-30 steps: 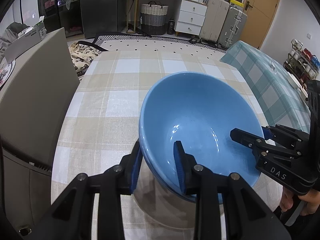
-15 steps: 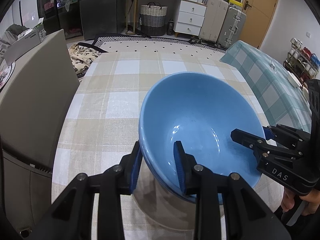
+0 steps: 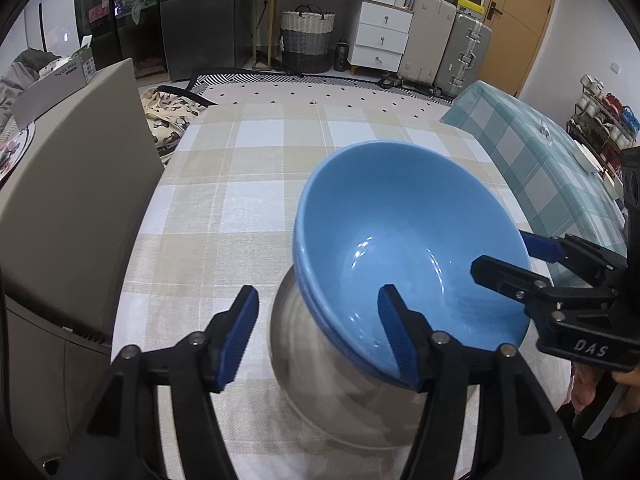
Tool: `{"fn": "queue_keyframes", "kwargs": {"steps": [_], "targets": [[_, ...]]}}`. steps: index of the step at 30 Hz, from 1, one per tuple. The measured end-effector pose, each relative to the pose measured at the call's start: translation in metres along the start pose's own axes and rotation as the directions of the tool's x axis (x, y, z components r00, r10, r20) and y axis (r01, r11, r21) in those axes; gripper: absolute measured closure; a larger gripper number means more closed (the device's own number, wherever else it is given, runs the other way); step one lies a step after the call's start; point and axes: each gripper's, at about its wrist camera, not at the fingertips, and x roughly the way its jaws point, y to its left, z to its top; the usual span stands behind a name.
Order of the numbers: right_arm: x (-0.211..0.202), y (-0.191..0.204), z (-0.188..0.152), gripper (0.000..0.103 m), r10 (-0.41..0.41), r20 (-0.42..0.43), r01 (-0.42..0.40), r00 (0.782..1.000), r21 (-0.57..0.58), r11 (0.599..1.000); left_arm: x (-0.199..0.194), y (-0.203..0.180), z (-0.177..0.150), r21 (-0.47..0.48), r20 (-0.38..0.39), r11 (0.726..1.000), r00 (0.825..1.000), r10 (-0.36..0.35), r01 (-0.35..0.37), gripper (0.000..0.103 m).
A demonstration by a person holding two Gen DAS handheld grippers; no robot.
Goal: Organize plates and bowls
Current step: 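Lower the stacked bowls onto the cream plate and open both tools, then pull both tools back from the stacked bowls and plate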
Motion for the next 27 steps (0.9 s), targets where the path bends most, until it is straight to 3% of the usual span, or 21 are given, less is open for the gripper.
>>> {"fn": "queue_keyframes", "kwargs": {"steps": [4, 9, 10, 11, 17, 27], "targets": [[-0.015, -0.002, -0.002, 0.016, 0.018, 0.048, -0.019, 0.999, 0.009, 1.0, -0.01, 0.004, -0.006, 0.006, 0.027, 1.0, 1.0, 0.011, -0.011, 0.019], [-0.032, 0.0, -0.011, 0.004, 0.028, 0.124, -0.029, 0.992, 0.002, 1.0, -0.023, 0.005, -0.016, 0.031, 0.08, 1.0, 0.997, -0.001, -0.002, 0.013], [-0.035, 0.001, -0.014, 0.002, 0.032, 0.137, -0.032, 0.99, -0.002, 0.999, -0.025, 0.006, -0.017, 0.029, 0.087, 1.0, 0.996, -0.001, -0.002, 0.002], [-0.038, 0.002, -0.017, 0.001, 0.034, 0.156, -0.033, 0.987, -0.01, 0.999, -0.027, 0.007, -0.021, 0.027, 0.098, 1.0, 0.995, 0.001, -0.004, 0.0], [-0.057, 0.007, -0.034, 0.001, 0.052, 0.238, -0.041, 0.97, -0.048, 0.998, -0.038, 0.009, -0.037, 0.02, 0.13, 1.0, 0.991, -0.019, 0.016, 0.0], [-0.077, 0.019, -0.064, 0.001, 0.109, 0.287, -0.088, 0.952, -0.087, 0.992, -0.052, 0.007, -0.063, 0.027, 0.186, 1.0, 0.982, -0.013, 0.008, 0.0]]}}
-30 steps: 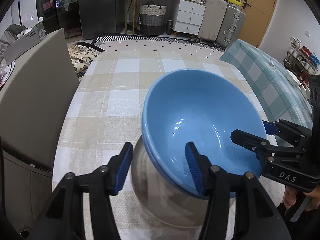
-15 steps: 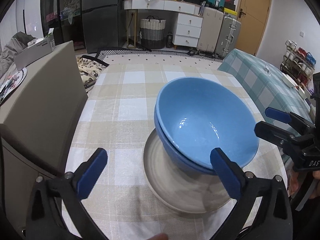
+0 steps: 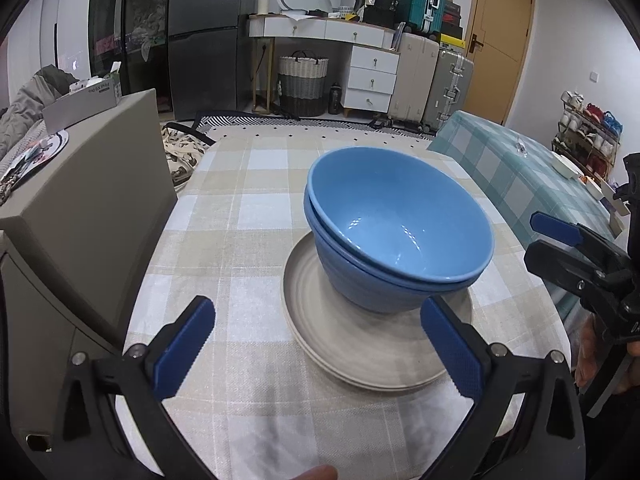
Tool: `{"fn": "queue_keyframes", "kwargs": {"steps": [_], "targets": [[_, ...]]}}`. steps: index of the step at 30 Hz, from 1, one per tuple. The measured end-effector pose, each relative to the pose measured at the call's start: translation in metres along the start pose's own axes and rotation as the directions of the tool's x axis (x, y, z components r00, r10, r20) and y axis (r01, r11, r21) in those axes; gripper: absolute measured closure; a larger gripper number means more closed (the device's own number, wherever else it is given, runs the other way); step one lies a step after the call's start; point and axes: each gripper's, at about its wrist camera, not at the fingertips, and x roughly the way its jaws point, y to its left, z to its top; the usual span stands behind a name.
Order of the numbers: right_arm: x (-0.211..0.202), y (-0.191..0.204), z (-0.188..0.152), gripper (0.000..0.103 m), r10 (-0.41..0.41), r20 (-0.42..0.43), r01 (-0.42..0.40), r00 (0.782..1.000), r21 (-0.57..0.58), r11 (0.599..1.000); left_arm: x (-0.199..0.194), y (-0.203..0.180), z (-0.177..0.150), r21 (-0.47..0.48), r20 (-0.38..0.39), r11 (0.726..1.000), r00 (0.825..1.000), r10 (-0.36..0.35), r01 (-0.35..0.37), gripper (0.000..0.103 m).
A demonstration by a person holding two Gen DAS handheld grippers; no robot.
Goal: Organize plates and bowls
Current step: 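Pull both tools back from the stacked bowls and plate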
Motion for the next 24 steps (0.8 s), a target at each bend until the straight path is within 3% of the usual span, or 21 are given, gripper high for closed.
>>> {"fn": "queue_keyframes", "kwargs": {"steps": [14, 24], "targets": [[-0.017, 0.013, -0.019, 0.001, 0.006, 0.043, -0.005, 0.999, -0.024, 1.0, -0.018, -0.008, -0.023, 0.023, 0.088, 0.999, 0.996, 0.031, -0.033, 0.0], [-0.024, 0.021, -0.03, 0.001, 0.023, 0.078, -0.019, 0.997, -0.058, 0.998, -0.03, -0.013, -0.037, 0.033, 0.188, 0.998, 0.981, 0.048, -0.055, 0.0]]}}
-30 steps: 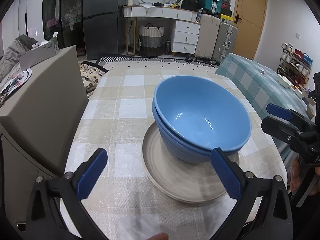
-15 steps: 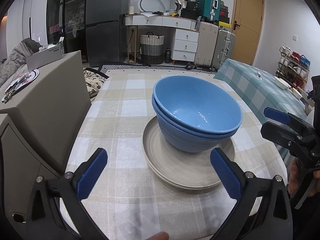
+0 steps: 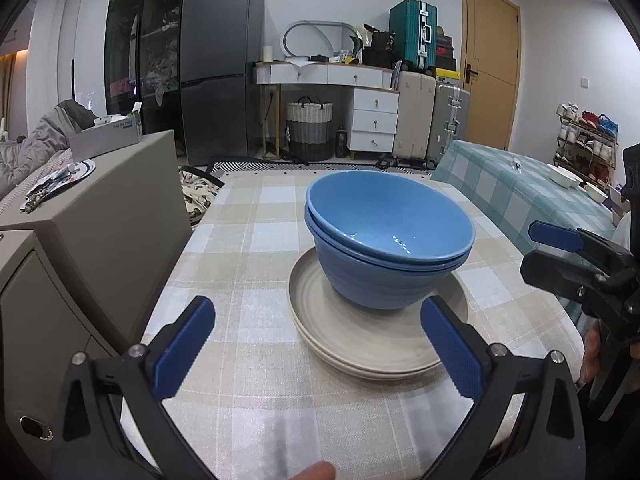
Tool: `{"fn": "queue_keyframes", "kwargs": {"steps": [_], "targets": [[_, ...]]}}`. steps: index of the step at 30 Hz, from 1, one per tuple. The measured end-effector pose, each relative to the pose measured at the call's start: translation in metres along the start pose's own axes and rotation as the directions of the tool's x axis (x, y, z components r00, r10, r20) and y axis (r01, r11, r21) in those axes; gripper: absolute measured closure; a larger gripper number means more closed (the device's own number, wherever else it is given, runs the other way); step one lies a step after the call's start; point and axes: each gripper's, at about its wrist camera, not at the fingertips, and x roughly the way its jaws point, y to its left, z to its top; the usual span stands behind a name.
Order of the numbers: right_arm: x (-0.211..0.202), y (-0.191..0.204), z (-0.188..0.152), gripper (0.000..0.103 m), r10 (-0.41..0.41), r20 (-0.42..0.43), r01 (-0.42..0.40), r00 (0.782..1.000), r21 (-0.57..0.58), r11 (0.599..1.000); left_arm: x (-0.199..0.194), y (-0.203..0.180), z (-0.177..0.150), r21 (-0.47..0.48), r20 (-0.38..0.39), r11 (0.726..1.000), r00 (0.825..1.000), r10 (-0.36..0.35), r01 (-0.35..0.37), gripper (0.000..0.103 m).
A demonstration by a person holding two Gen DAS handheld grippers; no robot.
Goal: Organize plates and bowls
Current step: 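Pull both tools back from the stacked bowls and plate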
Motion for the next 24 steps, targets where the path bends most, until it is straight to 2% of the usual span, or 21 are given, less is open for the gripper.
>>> {"fn": "queue_keyframes", "kwargs": {"steps": [10, 16, 24], "targets": [[-0.001, 0.024, -0.014, 0.001, -0.012, 0.006, 0.013, 1.0, -0.12, 0.993, -0.011, 0.003, -0.006, -0.03, 0.059, 1.0, 0.998, 0.0, 0.002, 0.0], [-0.008, 0.019, -0.011, 0.001, -0.002, 0.052, 0.007, 0.999, -0.09, 0.996, -0.01, 0.006, -0.008, -0.042, 0.061, 0.999, 0.998, 0.015, -0.013, 0.0], [-0.011, 0.017, -0.009, 0.001, -0.005, 0.068, 0.011, 0.998, -0.082, 0.997, -0.009, 0.007, -0.008, -0.049, 0.064, 0.999, 0.998, 0.012, -0.009, 0.0]]}}
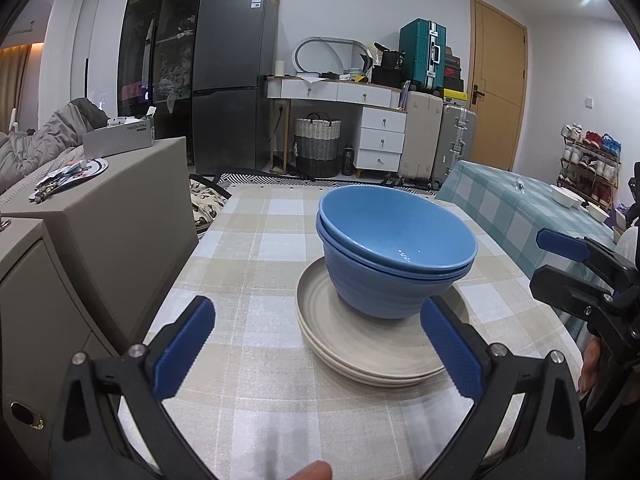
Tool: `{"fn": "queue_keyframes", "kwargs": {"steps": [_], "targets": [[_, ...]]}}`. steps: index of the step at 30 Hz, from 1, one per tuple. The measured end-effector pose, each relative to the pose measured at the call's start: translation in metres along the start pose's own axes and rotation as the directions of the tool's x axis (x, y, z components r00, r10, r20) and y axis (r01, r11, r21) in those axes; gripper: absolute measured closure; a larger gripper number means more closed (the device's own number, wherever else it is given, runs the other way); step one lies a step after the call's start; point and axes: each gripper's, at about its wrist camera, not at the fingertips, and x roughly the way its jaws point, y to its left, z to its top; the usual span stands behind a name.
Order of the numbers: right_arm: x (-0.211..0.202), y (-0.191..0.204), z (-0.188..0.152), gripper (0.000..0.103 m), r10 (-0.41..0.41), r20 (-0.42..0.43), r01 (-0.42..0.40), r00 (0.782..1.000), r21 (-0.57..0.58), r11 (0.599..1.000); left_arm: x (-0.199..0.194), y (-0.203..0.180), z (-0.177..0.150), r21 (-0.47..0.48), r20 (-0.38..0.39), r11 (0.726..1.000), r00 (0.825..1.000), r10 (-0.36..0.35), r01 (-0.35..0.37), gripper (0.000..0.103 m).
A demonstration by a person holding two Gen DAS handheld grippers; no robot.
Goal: Organize plates and bowls
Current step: 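Pull both tools back from the stacked bowls and plate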
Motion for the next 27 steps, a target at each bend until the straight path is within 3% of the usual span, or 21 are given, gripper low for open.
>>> {"fn": "queue_keyframes", "kwargs": {"steps": [27], "targets": [[-0.001, 0.0007, -0.0006, 0.0, 0.014, -0.001, -0.014, 1.0, -0.005, 1.0, 0.0009, -0.0021, -0.0029, 0.002, -0.012, 1.0, 1.0, -0.01, 0.01, 0.0]]}}
